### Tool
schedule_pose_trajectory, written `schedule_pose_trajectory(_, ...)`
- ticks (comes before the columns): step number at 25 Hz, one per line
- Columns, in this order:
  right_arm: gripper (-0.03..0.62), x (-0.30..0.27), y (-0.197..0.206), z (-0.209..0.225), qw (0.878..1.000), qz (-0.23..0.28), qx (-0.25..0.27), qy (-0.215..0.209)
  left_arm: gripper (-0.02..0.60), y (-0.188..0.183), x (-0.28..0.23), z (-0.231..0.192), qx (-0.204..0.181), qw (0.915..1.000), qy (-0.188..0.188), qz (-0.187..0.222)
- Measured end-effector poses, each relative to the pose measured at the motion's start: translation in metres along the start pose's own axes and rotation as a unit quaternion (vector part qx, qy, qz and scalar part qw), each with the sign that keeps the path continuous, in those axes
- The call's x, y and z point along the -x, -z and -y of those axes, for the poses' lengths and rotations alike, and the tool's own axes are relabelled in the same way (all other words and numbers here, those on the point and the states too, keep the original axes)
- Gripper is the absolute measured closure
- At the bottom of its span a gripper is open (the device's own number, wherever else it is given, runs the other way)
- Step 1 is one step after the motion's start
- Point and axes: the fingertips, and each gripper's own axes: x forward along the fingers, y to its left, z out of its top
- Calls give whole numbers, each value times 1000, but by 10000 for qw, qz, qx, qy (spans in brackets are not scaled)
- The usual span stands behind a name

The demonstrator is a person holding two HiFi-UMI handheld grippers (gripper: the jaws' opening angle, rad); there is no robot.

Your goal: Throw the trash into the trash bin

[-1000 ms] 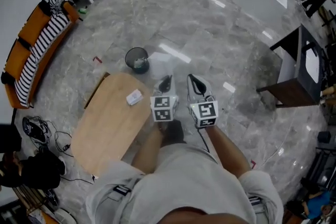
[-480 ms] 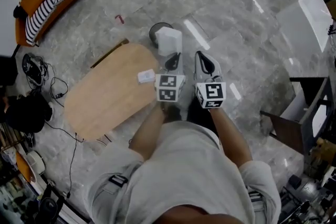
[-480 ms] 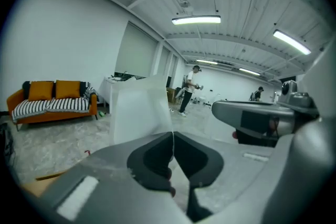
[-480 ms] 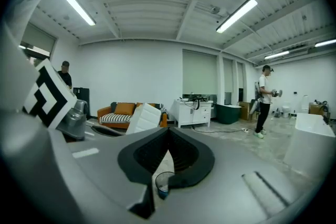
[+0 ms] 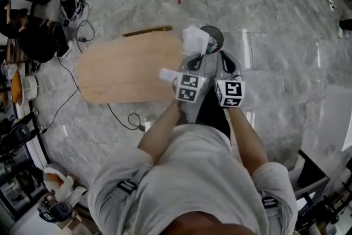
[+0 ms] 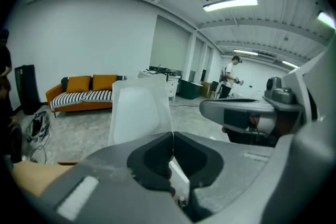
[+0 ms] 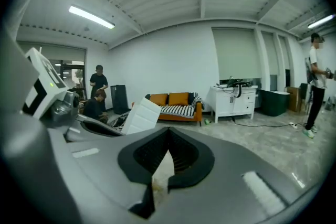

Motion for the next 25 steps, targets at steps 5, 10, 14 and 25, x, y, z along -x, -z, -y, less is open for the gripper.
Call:
schedule_pose_trajectory(5,586,-48,1,38,9977,-153,98,-646,560,-12,-53,-10,358,9980,-460,-237)
schedule_pose_trajectory(10,586,-76,25,83,9971,-317,180,-674,560,-2,-97,-5,634,9954,-510,-509)
schedule_pose_trajectory(14,586,-97,69,103,9950,-434,420,-796,560,29,-141,-11,630,9944,-551,-643)
schedule_pose_trajectory(25,586,-140,231,139,9889,-1120,75,-970,560,164,-239,-15,800,9894,-316,-1173)
